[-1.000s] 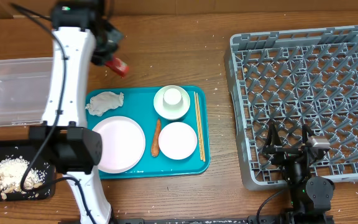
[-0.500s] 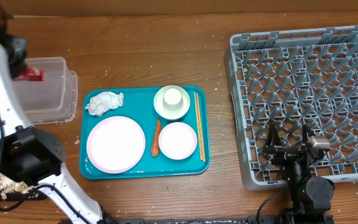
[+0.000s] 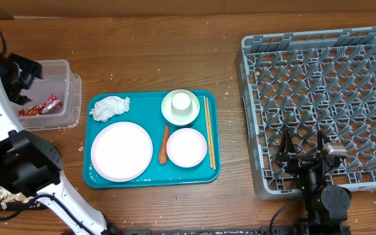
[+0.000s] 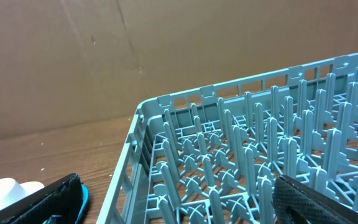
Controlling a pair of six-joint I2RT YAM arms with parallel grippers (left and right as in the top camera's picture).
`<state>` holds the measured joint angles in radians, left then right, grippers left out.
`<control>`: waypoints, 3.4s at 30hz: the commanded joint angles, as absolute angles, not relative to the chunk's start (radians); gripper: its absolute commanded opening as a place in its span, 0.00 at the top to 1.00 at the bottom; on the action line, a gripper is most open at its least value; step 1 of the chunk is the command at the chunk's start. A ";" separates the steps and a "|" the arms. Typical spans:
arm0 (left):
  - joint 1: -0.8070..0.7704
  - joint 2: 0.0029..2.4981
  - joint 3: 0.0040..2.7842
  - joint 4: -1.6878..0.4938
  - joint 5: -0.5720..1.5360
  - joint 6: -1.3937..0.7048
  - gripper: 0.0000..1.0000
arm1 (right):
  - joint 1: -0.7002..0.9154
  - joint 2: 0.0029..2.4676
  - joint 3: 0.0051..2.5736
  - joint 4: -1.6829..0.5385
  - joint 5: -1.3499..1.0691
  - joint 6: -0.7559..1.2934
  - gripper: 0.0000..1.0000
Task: Sort waste into correct bins and load items into the dishwasher
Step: 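Carry the red wrapper left and drop it into the clear bin, then grasp the crumpled white tissue on the tray with the left gripper, then carry the tissue left and release it into the clear bin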
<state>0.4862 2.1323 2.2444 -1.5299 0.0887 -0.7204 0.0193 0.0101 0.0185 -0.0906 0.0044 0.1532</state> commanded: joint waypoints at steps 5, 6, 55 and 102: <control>0.314 2.137 2.240 -1.642 0.232 -0.573 0.32 | 0.014 0.003 0.008 -0.084 0.007 0.149 0.00; 0.285 2.137 2.240 -1.656 0.192 -0.604 0.32 | 0.014 0.003 0.008 -0.084 0.007 0.149 0.00; 0.036 2.138 1.600 -1.095 -0.157 -1.204 0.50 | 0.014 0.003 0.008 -0.084 0.007 0.149 0.00; 0.448 2.116 2.214 -1.422 -0.036 -0.908 0.10 | 0.014 0.003 0.008 -0.084 0.007 0.149 0.00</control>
<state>0.4431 2.1296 2.2204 -1.3968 -0.2718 -1.0142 0.0193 0.0101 0.0185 -0.0898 0.0044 0.1532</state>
